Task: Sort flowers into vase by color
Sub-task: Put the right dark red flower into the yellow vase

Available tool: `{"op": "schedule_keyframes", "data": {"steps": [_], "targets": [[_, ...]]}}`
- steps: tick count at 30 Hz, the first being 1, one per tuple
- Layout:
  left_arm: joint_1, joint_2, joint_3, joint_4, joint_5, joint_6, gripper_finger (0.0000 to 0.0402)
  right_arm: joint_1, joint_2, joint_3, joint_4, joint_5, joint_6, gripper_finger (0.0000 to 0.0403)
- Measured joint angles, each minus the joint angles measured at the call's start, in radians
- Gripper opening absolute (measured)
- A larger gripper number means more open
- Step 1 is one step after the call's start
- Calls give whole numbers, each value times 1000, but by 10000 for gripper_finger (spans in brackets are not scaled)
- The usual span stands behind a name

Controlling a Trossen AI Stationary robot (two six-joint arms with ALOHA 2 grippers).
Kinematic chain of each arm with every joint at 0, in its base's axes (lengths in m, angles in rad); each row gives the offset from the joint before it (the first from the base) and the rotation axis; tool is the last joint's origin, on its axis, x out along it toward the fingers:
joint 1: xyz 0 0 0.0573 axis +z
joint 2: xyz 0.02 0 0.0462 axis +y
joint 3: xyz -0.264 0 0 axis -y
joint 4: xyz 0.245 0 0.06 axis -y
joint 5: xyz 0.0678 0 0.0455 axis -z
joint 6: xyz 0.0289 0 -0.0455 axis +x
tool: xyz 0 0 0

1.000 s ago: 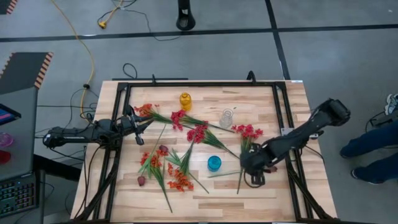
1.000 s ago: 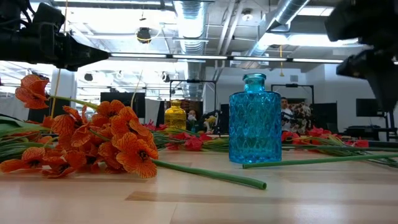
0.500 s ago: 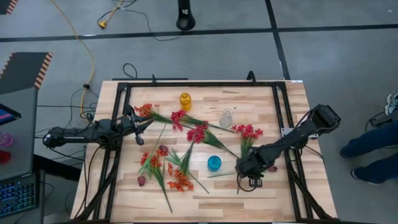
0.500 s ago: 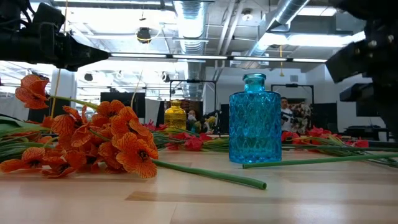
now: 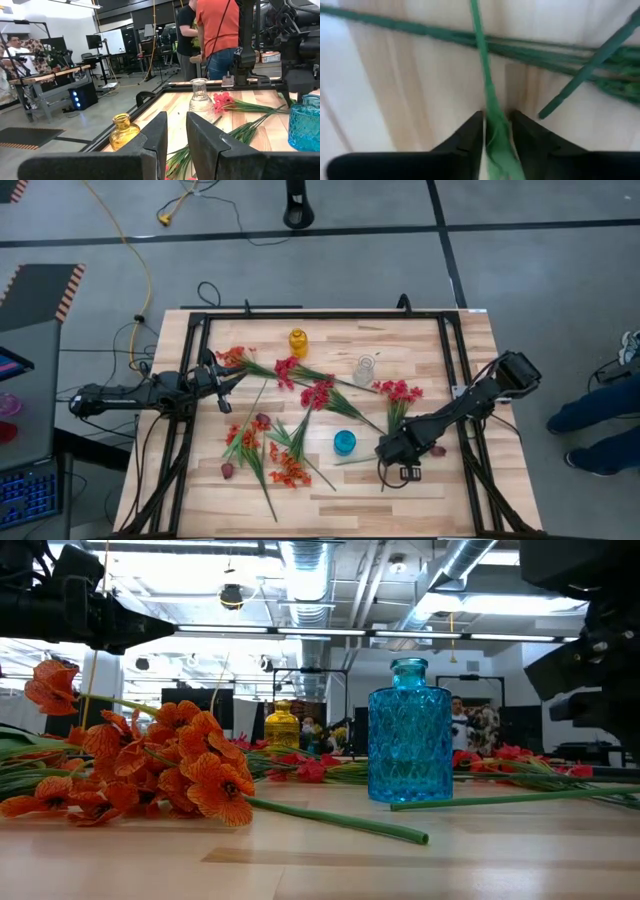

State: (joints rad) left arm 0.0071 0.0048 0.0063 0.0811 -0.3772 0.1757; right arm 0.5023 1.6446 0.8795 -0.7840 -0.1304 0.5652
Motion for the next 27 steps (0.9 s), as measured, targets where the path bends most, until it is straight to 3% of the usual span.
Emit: {"op": "schedule_keyframes", "data": {"steps": [7,12,18,27], "targets": [[0,0,0,0,3,-1,59,-1,-7,15,-103,-22,0,31],[0,0,0,0,4,-43,59,-7,-8,79,-278,-31,-4,31],[0,0,0,0,4,-57,59,-7,-8,189,-473,-26,-127,49],[0,0,0,0,4,-57,59,-7,-9,357,-785,141,-238,37]]}}
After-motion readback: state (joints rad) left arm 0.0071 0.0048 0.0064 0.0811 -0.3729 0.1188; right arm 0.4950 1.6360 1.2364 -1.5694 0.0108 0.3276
